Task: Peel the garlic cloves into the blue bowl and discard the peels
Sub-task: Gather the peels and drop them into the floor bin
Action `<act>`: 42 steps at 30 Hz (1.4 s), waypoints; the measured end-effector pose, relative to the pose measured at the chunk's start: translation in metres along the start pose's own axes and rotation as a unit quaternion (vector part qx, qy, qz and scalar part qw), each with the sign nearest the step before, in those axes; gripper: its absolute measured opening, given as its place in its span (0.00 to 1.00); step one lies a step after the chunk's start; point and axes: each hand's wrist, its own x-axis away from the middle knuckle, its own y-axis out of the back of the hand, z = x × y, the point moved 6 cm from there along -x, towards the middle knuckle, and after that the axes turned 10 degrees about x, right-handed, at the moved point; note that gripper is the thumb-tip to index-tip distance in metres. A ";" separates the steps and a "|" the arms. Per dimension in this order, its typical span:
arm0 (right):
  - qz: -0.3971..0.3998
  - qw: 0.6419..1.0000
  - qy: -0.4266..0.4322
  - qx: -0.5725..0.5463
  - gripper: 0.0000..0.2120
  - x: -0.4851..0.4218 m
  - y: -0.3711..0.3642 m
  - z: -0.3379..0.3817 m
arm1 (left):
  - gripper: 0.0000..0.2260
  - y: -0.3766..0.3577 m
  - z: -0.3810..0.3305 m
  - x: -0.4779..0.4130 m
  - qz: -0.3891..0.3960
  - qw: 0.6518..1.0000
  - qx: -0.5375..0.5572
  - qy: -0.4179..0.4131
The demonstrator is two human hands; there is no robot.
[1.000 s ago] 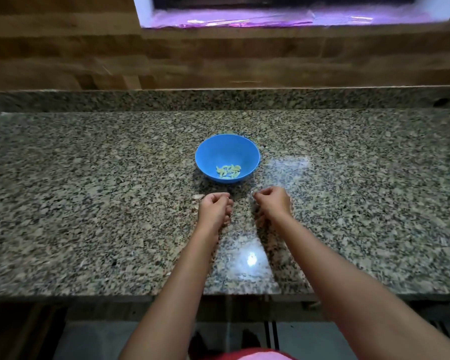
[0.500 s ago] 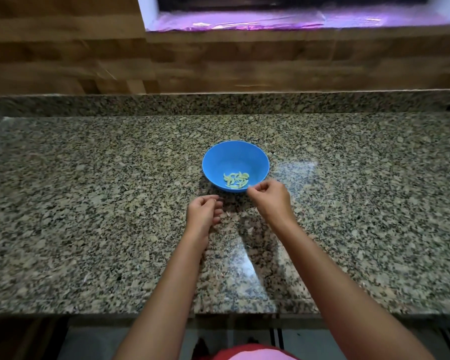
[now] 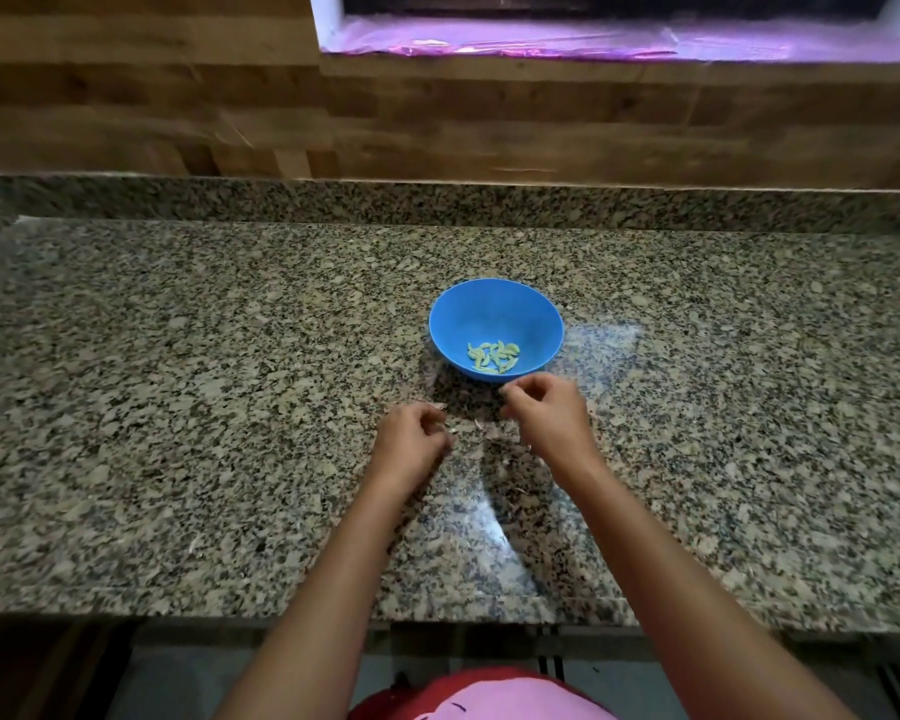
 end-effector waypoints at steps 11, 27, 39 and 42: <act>0.060 0.996 -0.066 0.010 0.09 0.012 -0.020 -0.032 | 0.03 -0.005 0.004 0.005 -0.032 0.995 -0.069 -0.060; 0.200 0.972 -0.066 -0.104 0.03 0.018 -0.051 -0.020 | 0.04 -0.021 0.013 0.017 0.102 0.941 0.311 0.090; 0.133 0.988 -0.070 -0.020 0.06 0.008 -0.024 -0.032 | 0.11 -0.009 0.001 0.012 -0.032 0.983 -0.117 -0.138; 0.143 0.988 -0.061 0.016 0.05 0.009 -0.023 -0.038 | 0.11 -0.018 0.000 0.024 -0.019 0.979 -0.086 -0.186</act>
